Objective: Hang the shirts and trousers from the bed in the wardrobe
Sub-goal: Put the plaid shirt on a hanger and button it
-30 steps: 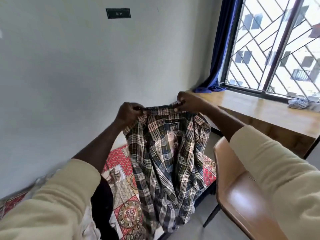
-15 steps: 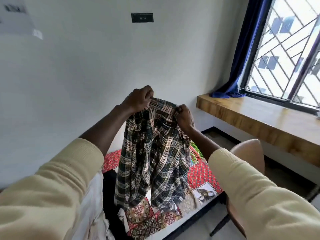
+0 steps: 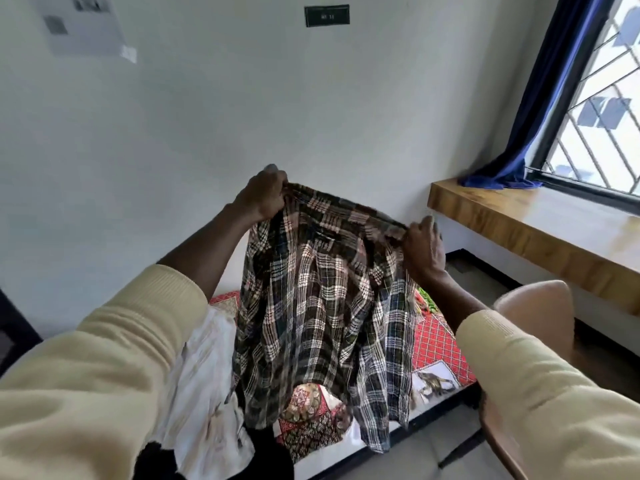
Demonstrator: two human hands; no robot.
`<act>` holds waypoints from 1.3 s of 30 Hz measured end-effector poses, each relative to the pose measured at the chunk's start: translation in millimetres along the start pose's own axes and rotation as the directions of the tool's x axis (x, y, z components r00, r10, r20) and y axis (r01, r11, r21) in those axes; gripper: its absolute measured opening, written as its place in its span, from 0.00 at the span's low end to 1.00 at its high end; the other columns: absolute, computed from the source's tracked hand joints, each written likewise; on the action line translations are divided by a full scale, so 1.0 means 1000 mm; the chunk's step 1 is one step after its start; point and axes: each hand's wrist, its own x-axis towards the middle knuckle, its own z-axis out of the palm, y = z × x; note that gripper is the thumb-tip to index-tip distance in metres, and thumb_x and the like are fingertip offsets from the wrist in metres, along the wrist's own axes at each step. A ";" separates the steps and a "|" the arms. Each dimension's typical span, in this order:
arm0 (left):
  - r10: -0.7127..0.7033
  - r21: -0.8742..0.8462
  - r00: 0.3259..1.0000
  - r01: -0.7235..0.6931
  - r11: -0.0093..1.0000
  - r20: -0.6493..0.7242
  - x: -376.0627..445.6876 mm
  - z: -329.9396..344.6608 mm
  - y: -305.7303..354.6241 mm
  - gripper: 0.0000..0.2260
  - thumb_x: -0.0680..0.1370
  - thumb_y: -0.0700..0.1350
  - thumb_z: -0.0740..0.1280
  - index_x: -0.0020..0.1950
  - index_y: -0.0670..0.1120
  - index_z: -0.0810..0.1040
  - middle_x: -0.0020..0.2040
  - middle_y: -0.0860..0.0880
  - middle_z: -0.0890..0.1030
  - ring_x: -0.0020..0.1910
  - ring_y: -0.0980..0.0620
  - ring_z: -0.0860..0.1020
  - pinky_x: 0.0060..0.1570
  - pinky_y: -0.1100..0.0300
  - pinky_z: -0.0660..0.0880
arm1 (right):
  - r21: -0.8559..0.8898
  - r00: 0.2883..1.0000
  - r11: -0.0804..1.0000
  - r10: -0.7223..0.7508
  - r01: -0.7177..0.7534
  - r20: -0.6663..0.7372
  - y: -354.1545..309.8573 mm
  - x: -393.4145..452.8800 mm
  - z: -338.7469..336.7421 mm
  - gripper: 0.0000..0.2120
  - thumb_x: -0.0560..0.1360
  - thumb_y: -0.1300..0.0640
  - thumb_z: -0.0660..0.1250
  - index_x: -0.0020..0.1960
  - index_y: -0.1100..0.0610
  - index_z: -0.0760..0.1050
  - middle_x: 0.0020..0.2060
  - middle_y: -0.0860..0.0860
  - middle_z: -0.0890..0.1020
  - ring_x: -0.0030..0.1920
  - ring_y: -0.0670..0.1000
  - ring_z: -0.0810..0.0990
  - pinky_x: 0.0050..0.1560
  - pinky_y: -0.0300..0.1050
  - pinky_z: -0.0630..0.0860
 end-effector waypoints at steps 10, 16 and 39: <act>-0.064 -0.125 0.998 0.065 0.990 0.010 -0.017 0.021 0.043 0.16 0.77 0.40 0.62 0.63 0.49 0.78 0.59 0.41 0.82 0.58 0.39 0.79 0.56 0.51 0.74 | 0.411 0.961 0.894 -0.249 0.180 0.122 -0.104 -0.046 0.025 0.23 0.74 0.43 0.68 0.58 0.60 0.74 0.53 0.61 0.78 0.51 0.64 0.78 0.49 0.56 0.76; 0.109 -0.162 0.994 -0.104 0.981 0.023 -0.027 0.004 0.040 0.16 0.76 0.48 0.61 0.61 0.50 0.81 0.59 0.47 0.83 0.59 0.46 0.80 0.57 0.50 0.76 | 0.578 0.952 0.815 -0.156 -0.026 0.263 -0.114 -0.051 0.033 0.22 0.74 0.52 0.66 0.68 0.51 0.72 0.57 0.58 0.76 0.58 0.61 0.74 0.56 0.55 0.74; -0.454 -0.142 0.497 0.774 0.616 0.740 -0.054 0.004 0.031 0.17 0.82 0.39 0.50 0.37 0.40 0.73 0.19 0.48 0.74 0.13 0.58 0.67 0.12 0.70 0.60 | 0.553 0.571 0.450 -0.109 -0.701 0.813 -0.073 0.023 -0.059 0.19 0.79 0.63 0.51 0.34 0.62 0.72 0.23 0.53 0.80 0.18 0.44 0.72 0.19 0.31 0.64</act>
